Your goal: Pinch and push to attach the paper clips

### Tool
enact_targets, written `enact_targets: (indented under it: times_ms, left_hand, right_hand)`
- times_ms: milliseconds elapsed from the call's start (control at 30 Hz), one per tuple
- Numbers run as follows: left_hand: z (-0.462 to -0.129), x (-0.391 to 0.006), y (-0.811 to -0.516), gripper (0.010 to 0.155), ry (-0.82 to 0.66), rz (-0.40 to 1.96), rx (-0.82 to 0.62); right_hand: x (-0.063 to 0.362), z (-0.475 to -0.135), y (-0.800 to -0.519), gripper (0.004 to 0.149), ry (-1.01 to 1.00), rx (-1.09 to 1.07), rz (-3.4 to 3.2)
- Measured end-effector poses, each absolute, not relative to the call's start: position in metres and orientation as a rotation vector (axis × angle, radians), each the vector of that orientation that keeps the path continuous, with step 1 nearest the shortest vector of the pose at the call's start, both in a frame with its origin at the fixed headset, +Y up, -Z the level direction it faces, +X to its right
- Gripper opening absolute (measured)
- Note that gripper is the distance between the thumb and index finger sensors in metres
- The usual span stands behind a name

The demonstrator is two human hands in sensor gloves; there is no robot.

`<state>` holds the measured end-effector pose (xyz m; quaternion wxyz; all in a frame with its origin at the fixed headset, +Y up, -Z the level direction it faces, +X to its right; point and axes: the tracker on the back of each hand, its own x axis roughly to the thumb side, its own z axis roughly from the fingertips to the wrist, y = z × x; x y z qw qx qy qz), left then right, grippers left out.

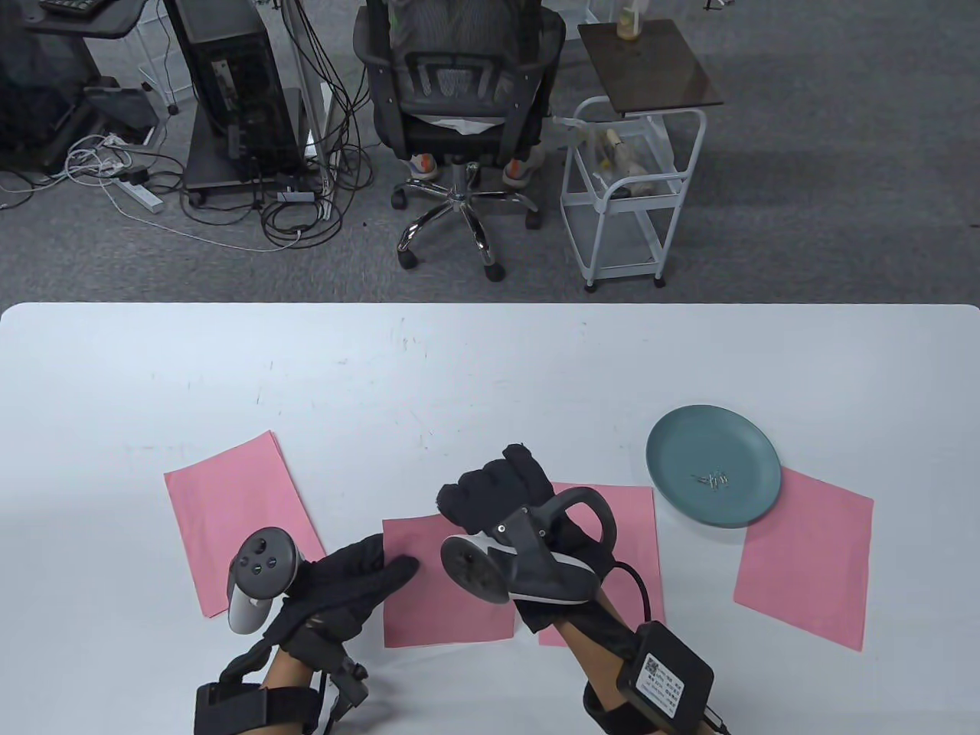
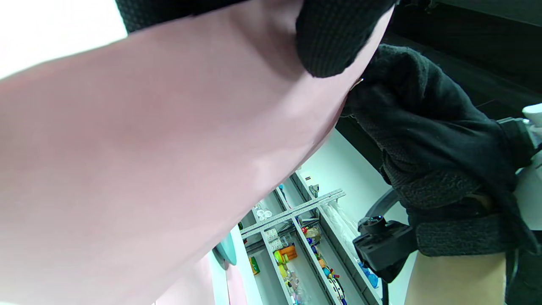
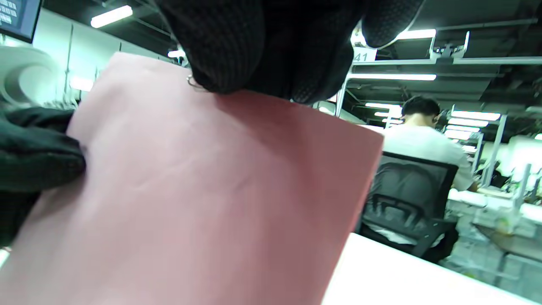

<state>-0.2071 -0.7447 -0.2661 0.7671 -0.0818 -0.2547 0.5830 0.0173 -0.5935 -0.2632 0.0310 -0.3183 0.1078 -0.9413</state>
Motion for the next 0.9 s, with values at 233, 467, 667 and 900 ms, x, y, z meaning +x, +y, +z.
enact_targets:
  times_ms: [233,467,667,900]
  left_hand:
    - [-0.266,-0.207,-0.744,0.042,-0.550,1.264,-0.178]
    - [-0.267,-0.206,-0.744,0.042,-0.556,1.258,-0.182]
    - [-0.266,-0.206,-0.743,0.041,-0.560,1.264,-0.183]
    - [-0.266,-0.204,-0.743,0.041,-0.562,1.262,-0.189]
  right_hand:
    - [0.027,-0.272,-0.594,0.039,0.199,-1.060,-3.029]
    - [0.026,-0.273,-0.596,0.042,0.181,-1.059,-3.031]
    - [0.026,-0.274,-0.597,0.043,0.196,-1.222,-3.100]
    - [0.029,-0.275,-0.597,0.054,0.126,-1.255,-3.079]
